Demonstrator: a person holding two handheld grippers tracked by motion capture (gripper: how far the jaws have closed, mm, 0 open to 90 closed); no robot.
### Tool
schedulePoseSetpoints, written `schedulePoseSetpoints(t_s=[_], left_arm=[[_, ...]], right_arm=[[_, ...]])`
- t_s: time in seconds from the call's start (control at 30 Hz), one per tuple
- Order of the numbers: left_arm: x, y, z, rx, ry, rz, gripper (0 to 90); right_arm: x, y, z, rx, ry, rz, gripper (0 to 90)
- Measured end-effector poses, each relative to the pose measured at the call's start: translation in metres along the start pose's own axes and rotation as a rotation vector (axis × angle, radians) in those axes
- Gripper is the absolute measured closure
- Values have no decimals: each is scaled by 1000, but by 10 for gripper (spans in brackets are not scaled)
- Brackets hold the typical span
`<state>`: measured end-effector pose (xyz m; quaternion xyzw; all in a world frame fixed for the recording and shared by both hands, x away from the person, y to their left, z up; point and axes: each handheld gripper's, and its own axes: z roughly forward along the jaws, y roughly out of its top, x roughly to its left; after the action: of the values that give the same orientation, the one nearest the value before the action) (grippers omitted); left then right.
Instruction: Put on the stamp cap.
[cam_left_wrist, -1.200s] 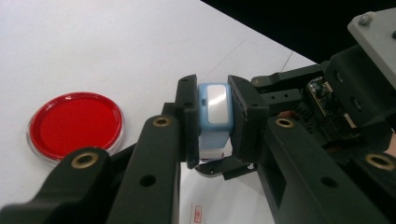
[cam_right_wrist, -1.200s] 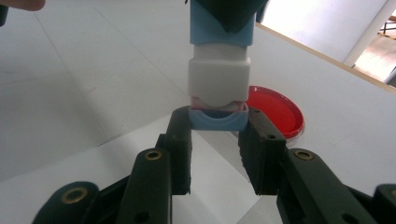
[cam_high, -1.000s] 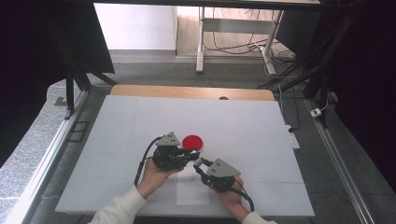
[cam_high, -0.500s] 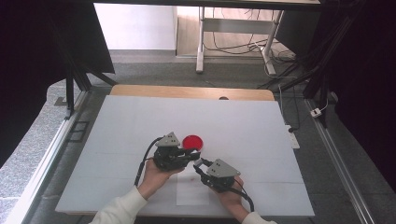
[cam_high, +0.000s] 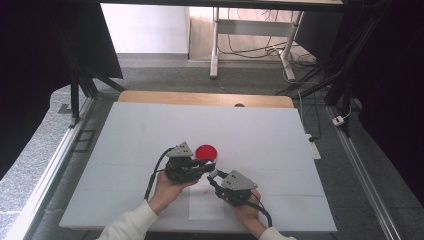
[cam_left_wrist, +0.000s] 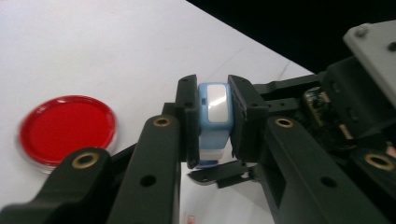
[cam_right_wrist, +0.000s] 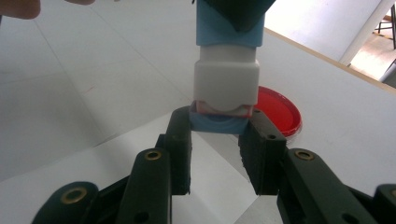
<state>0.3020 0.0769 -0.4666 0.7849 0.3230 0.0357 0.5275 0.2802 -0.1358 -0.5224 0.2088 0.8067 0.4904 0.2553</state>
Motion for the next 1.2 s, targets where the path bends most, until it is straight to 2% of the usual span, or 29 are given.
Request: schedulePoseSetpoints(t_s=[0.07, 0.3, 0.67, 0.77, 1.2], left_arm=[[1, 0, -1, -4, -7, -11, 747], [0, 0, 1, 1, 2, -7, 748], [-3, -2, 2, 5, 21, -7, 750], [-3, -2, 3, 3, 19, -10, 750], [2, -4, 4, 9, -9, -33, 753]], right_arm=[[0, 1, -1, -6, -2, 0, 648], [-2, 0, -1, -4, -18, 10, 648], [0, 1, -3, 1, -52, -4, 648], [1, 1, -3, 6, -65, -10, 649], [0, 1, -3, 18, -60, -33, 653]])
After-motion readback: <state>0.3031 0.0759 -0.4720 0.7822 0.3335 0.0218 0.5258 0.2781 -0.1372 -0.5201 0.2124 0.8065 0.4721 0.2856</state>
